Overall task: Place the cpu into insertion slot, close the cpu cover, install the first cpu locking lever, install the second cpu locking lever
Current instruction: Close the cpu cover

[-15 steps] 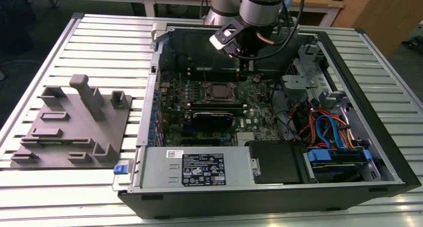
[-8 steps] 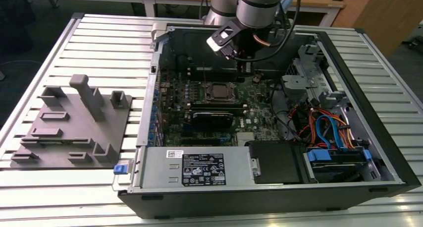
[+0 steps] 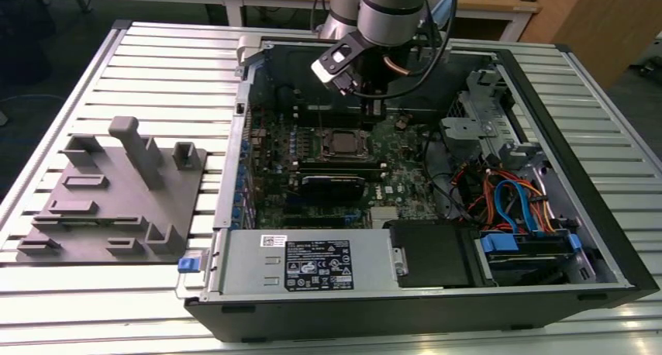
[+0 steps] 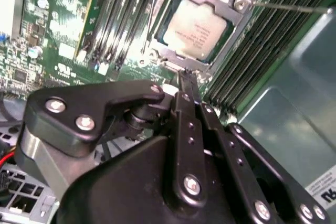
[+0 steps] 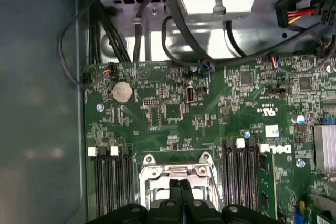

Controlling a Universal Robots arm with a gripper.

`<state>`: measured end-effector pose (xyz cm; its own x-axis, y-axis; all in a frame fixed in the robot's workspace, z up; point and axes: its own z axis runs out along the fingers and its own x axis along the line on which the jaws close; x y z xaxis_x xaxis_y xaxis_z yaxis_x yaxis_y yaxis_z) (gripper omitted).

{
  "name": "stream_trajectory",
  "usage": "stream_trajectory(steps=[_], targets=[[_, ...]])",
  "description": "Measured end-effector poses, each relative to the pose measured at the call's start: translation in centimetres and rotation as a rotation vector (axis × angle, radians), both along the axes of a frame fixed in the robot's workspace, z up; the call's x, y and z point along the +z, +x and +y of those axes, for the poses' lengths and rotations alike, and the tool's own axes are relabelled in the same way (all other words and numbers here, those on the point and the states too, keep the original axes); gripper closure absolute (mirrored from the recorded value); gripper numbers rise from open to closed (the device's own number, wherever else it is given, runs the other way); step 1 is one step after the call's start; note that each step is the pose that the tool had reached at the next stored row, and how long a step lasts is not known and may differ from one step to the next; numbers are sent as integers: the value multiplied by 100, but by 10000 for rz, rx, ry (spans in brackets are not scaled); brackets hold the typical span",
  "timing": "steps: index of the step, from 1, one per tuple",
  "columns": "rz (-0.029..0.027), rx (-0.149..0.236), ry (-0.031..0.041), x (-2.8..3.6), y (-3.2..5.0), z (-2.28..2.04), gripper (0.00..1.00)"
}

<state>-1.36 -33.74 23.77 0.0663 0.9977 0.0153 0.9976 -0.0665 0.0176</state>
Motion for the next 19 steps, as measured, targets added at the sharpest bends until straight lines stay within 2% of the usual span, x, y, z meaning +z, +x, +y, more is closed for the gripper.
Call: stream_trajectory(steps=[3,6,8,10,12,19], targets=[[-1,6,3,-2,-1,-1,90],[72,318,3,-7,-2,-1,90],[98,589,10,-19,-2,-1,90],[97,651,94,-35,-26,-2,90],[97,659,126,-53,-50,-2,90],[124,669,136,-110,-176,-2,90]])
